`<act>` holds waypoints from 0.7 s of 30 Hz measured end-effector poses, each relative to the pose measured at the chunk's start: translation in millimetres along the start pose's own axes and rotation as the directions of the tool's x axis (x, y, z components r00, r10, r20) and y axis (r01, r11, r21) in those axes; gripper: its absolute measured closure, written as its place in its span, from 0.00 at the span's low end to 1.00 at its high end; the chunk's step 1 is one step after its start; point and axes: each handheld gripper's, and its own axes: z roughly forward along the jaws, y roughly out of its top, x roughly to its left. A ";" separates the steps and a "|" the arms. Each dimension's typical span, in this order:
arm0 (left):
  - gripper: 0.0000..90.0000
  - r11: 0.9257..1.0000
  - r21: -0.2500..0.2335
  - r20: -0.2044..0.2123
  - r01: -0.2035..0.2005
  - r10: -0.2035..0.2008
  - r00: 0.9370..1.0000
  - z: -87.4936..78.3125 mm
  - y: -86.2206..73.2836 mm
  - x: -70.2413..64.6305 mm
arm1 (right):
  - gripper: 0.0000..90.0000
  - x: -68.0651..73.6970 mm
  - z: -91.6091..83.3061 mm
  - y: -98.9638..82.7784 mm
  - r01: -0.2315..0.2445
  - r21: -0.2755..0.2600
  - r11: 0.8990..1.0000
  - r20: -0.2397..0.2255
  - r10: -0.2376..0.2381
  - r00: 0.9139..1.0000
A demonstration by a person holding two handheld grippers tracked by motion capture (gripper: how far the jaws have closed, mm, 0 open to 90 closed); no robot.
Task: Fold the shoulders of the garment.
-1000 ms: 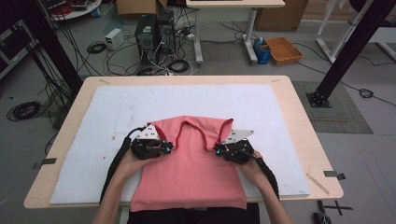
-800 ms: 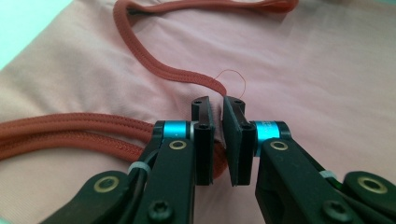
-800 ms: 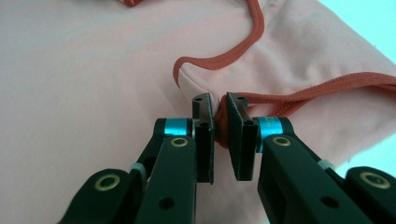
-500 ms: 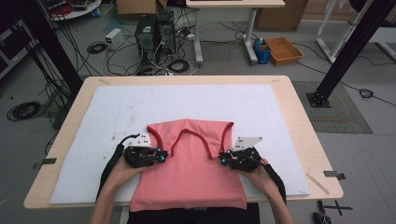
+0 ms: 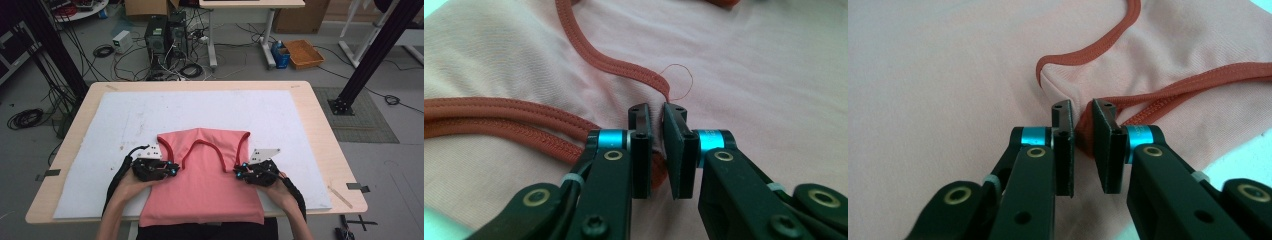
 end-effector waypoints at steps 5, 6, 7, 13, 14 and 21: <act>0.69 0.999 -0.053 -0.025 -0.002 0.000 1.000 -4.3 -1.5 -2.0 | 0.59 -0.3 -4.8 -2.3 -0.011 -0.056 0.998 0.005 0.011 1.000; 0.66 0.997 -0.071 -0.041 -0.010 0.007 0.999 -6.6 -2.6 -2.3 | 0.53 -0.7 -6.7 -3.4 -0.029 -0.076 0.997 0.023 0.031 0.999; 0.60 0.996 -0.092 -0.070 -0.015 0.009 0.998 -9.1 -3.7 -2.5 | 0.46 -1.9 -8.6 -4.4 -0.046 -0.096 0.994 0.031 0.049 0.998; 0.40 0.981 -0.195 -0.187 0.002 -0.040 0.982 -27.5 -9.0 5.8 | 0.20 -8.4 -19.5 -11.0 -0.058 -0.205 0.977 0.135 0.087 0.987; 0.35 0.979 -0.204 -0.198 0.006 -0.047 0.979 -29.4 -9.6 7.0 | 0.20 -9.9 -21.8 -12.6 -0.058 -0.209 0.976 0.150 0.090 0.985; 0.26 0.977 -0.208 -0.245 0.037 -0.089 0.965 -40.3 -16.1 14.4 | 0.20 -22.0 -30.2 -19.9 -0.093 -0.217 0.972 0.187 0.135 0.973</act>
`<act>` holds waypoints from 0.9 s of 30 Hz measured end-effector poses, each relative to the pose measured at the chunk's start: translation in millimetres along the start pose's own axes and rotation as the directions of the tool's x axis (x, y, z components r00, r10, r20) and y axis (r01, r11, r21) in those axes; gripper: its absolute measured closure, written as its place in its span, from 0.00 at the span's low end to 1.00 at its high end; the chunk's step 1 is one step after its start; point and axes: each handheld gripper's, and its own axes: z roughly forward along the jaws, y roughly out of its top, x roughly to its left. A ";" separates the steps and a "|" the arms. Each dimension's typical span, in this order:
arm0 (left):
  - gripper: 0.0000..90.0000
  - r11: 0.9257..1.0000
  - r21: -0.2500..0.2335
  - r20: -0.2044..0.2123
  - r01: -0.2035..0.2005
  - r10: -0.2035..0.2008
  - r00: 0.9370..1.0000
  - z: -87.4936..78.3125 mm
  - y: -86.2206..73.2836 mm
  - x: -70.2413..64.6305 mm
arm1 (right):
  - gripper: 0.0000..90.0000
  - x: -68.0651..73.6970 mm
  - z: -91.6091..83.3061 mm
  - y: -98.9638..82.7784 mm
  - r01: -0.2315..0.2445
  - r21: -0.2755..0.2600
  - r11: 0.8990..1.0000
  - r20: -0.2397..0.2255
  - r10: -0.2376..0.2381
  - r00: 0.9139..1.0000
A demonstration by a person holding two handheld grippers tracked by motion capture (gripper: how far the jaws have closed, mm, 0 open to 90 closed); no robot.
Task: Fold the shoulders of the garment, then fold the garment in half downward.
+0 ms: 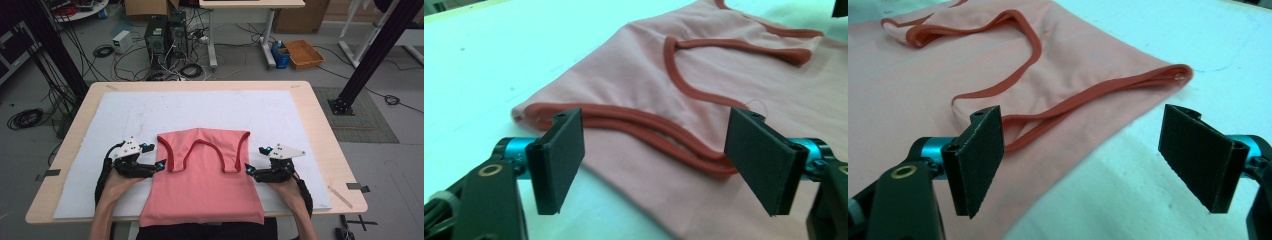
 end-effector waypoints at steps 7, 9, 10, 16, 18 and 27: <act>0.25 1.000 -0.002 -0.015 0.005 -0.005 1.000 -5.1 -1.6 2.4 | 0.20 -4.3 1.1 0.2 -0.007 -0.003 1.000 0.029 0.007 1.000; 0.25 1.000 -0.009 -0.018 0.003 -0.003 1.000 -6.2 -0.7 2.6 | 0.20 -3.0 1.1 -0.1 -0.001 -0.005 1.000 0.038 0.001 0.999; 0.25 1.000 -0.011 -0.019 0.004 -0.004 1.000 -6.6 -0.4 2.8 | 0.20 -2.7 1.1 -0.2 0.004 -0.004 1.000 0.040 -0.004 0.999; 0.25 1.000 0.001 -0.034 0.015 -0.015 0.999 -5.5 -2.2 6.5 | 0.20 -3.6 1.4 -0.7 -0.004 -0.003 1.000 0.044 0.005 0.999; 0.25 1.000 0.003 -0.035 0.019 -0.019 0.999 -4.9 -2.7 7.9 | 0.20 -3.6 1.6 -0.8 -0.012 -0.002 1.000 0.041 0.012 0.999; 0.25 0.999 -0.007 -0.039 0.033 -0.033 0.999 -4.6 2.3 8.6 | 0.20 -5.3 2.5 -0.7 -0.024 0.004 1.000 0.037 0.024 0.999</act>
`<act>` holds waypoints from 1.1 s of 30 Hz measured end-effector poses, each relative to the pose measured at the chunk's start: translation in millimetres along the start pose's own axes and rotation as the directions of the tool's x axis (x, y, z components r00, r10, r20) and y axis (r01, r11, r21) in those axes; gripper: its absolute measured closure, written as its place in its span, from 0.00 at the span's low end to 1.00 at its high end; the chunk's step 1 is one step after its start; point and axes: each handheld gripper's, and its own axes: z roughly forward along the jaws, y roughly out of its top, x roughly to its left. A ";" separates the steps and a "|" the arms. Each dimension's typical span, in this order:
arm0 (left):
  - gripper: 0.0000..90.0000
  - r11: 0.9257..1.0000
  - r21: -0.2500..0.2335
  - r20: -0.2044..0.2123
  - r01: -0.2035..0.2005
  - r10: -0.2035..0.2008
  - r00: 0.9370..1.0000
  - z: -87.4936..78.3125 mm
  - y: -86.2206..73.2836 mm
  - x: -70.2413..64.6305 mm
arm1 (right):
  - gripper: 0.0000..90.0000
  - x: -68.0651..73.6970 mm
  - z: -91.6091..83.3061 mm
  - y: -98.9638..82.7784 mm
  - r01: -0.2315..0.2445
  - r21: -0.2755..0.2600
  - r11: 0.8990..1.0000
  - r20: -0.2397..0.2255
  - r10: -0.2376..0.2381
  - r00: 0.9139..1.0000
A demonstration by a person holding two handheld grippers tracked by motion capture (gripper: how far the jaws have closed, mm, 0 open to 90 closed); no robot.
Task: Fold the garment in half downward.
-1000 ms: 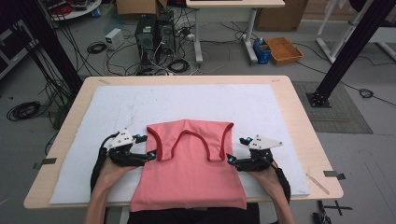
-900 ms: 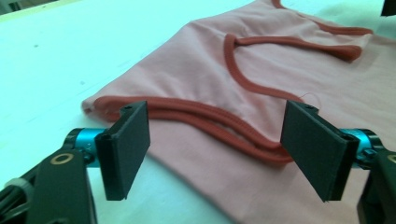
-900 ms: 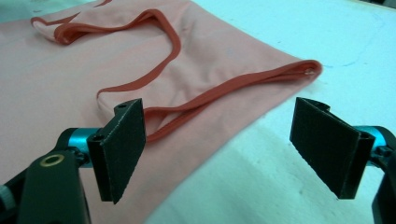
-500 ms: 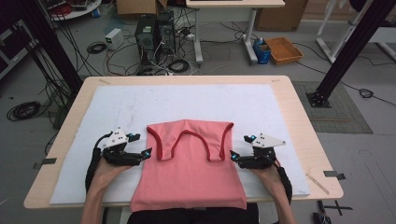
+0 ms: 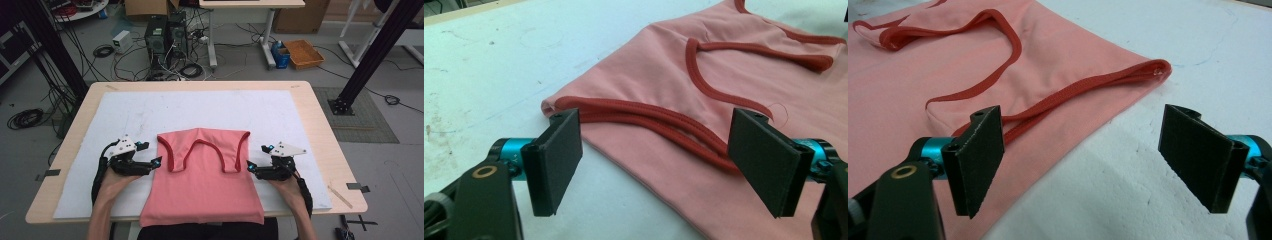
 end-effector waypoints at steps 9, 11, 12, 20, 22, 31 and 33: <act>0.25 1.000 0.029 -0.036 -0.010 0.011 0.999 9.1 16.9 11.7 | 0.20 1.2 0.3 -0.1 0.015 0.002 1.000 0.003 -0.015 1.000; 0.25 0.999 0.033 -0.038 -0.009 0.010 0.999 11.2 22.2 14.2 | 0.20 1.2 0.3 -0.1 0.013 0.001 1.000 0.003 -0.013 1.000; 0.26 1.000 0.030 -0.039 -0.007 0.009 0.999 12.2 25.1 15.7 | 0.20 1.1 0.0 -0.3 0.010 0.001 1.000 0.006 -0.010 1.000; 0.33 0.998 0.068 -0.076 0.009 -0.004 0.997 26.9 47.6 32.8 | 0.20 1.2 -0.7 -0.7 0.013 -0.008 1.000 0.013 -0.013 1.000; 0.34 0.997 0.070 -0.080 0.030 -0.025 0.996 32.7 49.0 37.2 | 0.20 1.1 -0.6 -0.7 0.010 -0.006 1.000 0.009 -0.010 1.000; 0.41 0.977 0.184 -0.111 0.104 -0.085 0.990 65.7 40.8 52.1 | 0.21 1.8 0.9 -0.1 0.011 0.008 1.000 0.013 -0.011 1.000; 0.42 0.974 0.197 -0.118 0.114 -0.091 0.989 68.8 38.4 53.0 | 0.20 1.6 1.0 0.0 0.011 0.010 1.000 0.013 -0.011 1.000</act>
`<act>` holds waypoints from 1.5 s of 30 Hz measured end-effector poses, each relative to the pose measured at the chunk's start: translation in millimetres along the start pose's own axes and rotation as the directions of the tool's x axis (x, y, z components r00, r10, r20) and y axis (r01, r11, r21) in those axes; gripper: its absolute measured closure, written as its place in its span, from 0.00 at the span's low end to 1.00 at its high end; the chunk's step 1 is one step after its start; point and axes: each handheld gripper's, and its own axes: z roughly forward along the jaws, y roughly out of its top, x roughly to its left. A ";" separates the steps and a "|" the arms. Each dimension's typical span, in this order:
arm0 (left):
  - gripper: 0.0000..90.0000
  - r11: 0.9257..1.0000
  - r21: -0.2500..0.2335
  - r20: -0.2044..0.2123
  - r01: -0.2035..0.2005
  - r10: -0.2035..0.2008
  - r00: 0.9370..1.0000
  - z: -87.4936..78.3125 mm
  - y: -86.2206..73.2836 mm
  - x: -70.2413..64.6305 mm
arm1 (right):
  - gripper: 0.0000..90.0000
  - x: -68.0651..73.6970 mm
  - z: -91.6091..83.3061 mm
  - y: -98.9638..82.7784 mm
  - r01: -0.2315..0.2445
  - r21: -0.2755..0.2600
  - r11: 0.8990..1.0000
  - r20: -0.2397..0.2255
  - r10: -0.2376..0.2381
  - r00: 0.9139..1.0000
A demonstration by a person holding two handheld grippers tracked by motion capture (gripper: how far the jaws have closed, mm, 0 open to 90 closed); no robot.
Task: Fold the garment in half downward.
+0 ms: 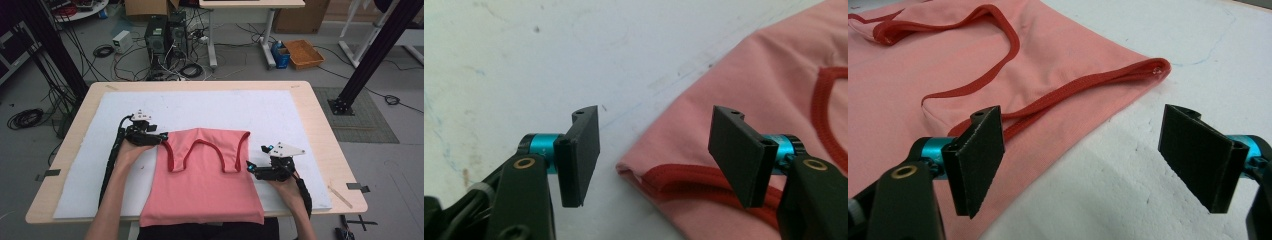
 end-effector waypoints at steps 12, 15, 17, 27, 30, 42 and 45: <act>0.48 0.999 0.052 -0.024 0.001 0.001 1.000 7.9 -8.3 0.1 | 0.21 0.2 0.3 0.2 0.003 0.007 1.000 0.002 -0.003 1.000; 0.48 0.998 0.056 -0.035 -0.027 0.029 0.999 7.5 -9.1 -2.0 | 0.21 0.3 0.4 0.3 0.002 0.010 1.000 0.003 -0.002 1.000; 0.49 0.998 0.059 -0.033 -0.033 0.035 0.999 7.0 -9.0 -3.4 | 0.21 0.4 0.5 0.3 0.001 0.011 1.000 0.003 -0.001 1.000; 0.64 0.999 0.045 -0.003 -0.031 0.031 1.000 4.3 -11.9 -3.9 | 0.21 0.7 1.1 0.5 0.004 0.014 1.000 0.004 -0.005 1.000; 0.71 0.998 0.037 0.004 -0.050 0.050 0.999 3.7 -12.9 -7.3 | 0.20 0.8 1.2 0.5 0.007 0.015 1.000 0.005 -0.007 1.000; 0.90 0.997 0.028 0.038 -0.073 0.072 0.997 4.3 -14.1 -9.6 | 0.21 1.0 1.8 1.2 0.010 0.019 1.000 0.004 -0.010 1.000; 0.90 0.997 0.024 0.043 -0.072 0.071 0.997 4.5 -14.5 -8.6 | 0.21 -1.0 1.4 1.7 -0.007 0.018 1.000 -0.002 0.007 1.000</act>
